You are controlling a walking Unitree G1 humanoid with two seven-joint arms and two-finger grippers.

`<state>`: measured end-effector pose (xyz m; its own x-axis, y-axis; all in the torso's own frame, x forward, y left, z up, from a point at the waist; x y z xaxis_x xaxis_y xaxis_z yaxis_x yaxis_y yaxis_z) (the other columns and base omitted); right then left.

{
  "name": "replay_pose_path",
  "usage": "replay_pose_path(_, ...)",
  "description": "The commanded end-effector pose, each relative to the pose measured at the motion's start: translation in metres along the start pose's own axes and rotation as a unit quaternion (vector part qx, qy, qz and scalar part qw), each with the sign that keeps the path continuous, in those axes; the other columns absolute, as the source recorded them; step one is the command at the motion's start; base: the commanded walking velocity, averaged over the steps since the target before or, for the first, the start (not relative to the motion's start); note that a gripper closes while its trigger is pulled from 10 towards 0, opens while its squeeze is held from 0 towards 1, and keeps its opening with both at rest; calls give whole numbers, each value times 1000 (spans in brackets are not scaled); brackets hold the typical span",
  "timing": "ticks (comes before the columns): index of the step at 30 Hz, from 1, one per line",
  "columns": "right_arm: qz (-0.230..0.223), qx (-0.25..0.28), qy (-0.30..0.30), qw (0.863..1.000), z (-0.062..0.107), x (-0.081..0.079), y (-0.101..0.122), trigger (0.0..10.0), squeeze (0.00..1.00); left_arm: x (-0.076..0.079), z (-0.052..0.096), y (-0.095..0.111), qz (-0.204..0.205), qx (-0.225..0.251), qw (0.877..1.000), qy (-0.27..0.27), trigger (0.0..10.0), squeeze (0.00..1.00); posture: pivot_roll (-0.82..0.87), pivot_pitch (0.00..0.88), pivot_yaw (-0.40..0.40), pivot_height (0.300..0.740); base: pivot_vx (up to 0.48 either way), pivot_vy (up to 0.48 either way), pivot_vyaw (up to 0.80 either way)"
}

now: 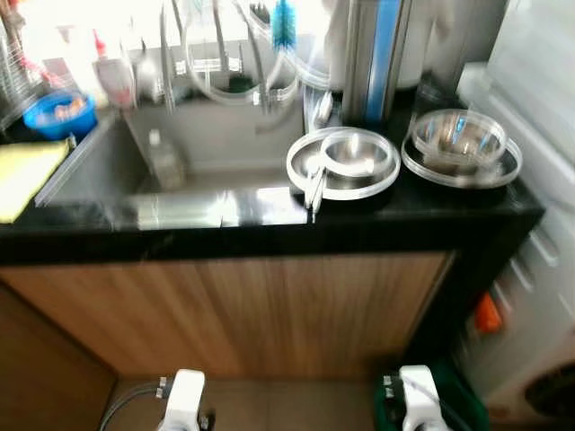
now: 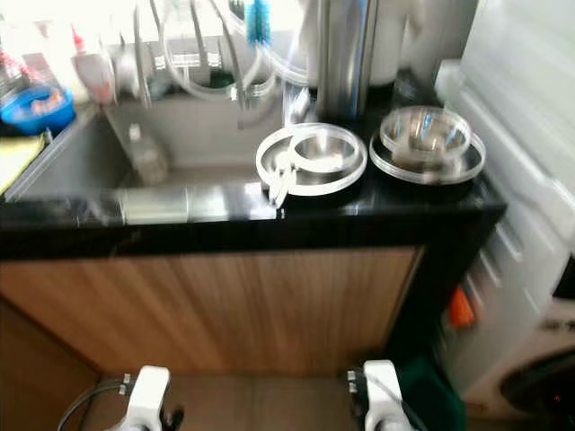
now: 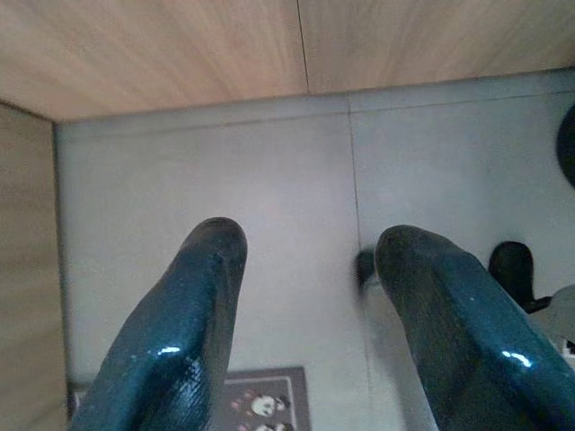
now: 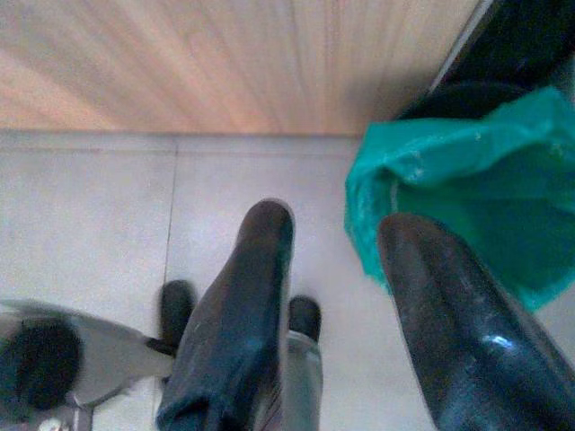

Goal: Kitchen organization

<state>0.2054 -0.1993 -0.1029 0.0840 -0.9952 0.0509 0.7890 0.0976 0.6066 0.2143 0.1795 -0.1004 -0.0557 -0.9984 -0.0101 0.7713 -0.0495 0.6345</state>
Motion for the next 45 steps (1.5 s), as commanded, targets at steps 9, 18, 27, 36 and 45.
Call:
replay_pose_path(9,0,4,11,1000,-2,-10,3,10000,0,-13,1,0,-3,-2,1000,14,10000,0,-95,0,69,740,0,384,0)
replay_pose_path(18,-1,4,9,1000,-2,-11,3,10000,0,-13,1,0,-7,-3,1000,15,10000,0,-96,0,71,740,0,396,0)
replay_pose_path(27,-2,5,10,1000,-2,-11,4,10000,0,-14,1,2,-14,1,1000,20,10000,0,-91,0,69,740,0,75,0)
replay_pose_path(36,-3,7,9,1000,-2,-11,4,10000,0,-19,2,1,-13,-1,1000,27,10000,0,-84,0,69,740,0,0,0)
replay_pose_path(45,-11,10,9,1000,-2,-12,5,10000,0,-15,1,4,-14,6,1000,25,10000,0,-88,0,71,740,0,0,0)
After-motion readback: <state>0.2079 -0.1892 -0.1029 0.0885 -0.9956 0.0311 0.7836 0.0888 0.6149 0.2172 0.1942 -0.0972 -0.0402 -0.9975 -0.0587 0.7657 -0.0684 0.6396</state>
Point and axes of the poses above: a point about 5 cm out from each wrist's last joint towards the gripper, its own z axis pointing back from the gripper into the wrist, its own y axis along the axis of the wrist's last joint, x = y × z, the point moved 3 cm from there along -z, pointing out of the wrist towards the gripper, and after that the axes turned 3 degrees about z, right-handed, at the moved point
